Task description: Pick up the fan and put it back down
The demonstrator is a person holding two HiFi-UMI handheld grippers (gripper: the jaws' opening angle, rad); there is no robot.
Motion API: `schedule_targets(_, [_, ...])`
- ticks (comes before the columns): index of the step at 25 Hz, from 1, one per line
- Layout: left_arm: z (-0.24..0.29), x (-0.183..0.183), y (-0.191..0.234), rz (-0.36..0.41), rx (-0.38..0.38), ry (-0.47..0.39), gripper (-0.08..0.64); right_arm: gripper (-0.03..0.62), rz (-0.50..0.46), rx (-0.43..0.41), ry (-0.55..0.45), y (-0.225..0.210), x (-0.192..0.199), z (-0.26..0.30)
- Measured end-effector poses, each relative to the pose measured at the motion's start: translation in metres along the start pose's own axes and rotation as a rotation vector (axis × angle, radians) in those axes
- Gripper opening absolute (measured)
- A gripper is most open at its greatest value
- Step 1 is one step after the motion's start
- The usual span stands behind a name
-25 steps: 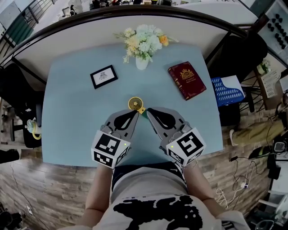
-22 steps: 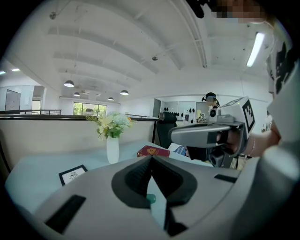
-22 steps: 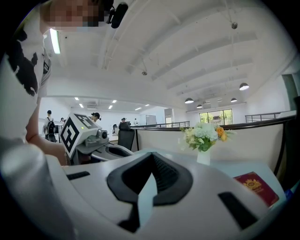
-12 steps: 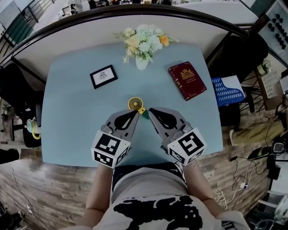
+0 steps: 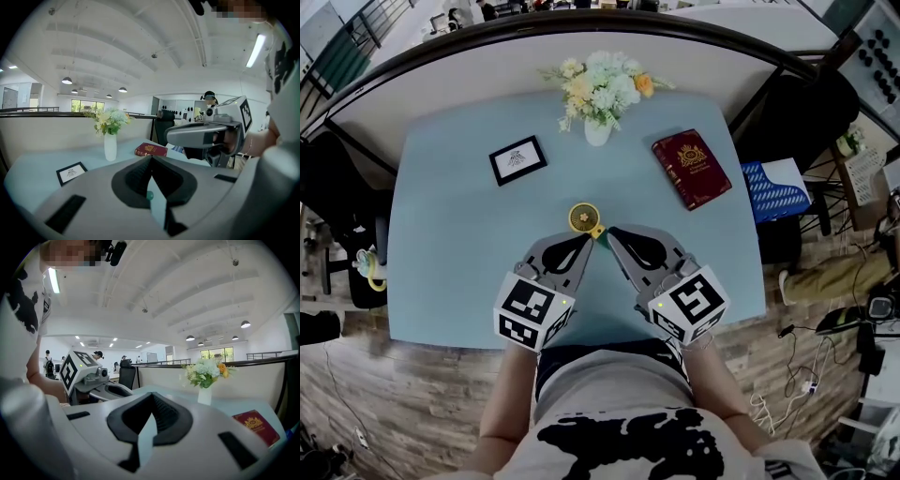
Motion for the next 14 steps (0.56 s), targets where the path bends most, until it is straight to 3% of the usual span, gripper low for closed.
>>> schedule_targets(14, [-0.004,0.006,0.001,-0.034,0.006,0.005,0.011,0.003,0.027,-0.002,0.035,0.002,0.016,0.0])
Point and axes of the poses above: the fingertips, and each gripper's own axes: z forward along the fingers, y to its left, x out of its underside, the point moved 10 cm from there along -z, backward along the fingers, and after that the axes turned 9 degrees about -x, right-handed, at the moved point
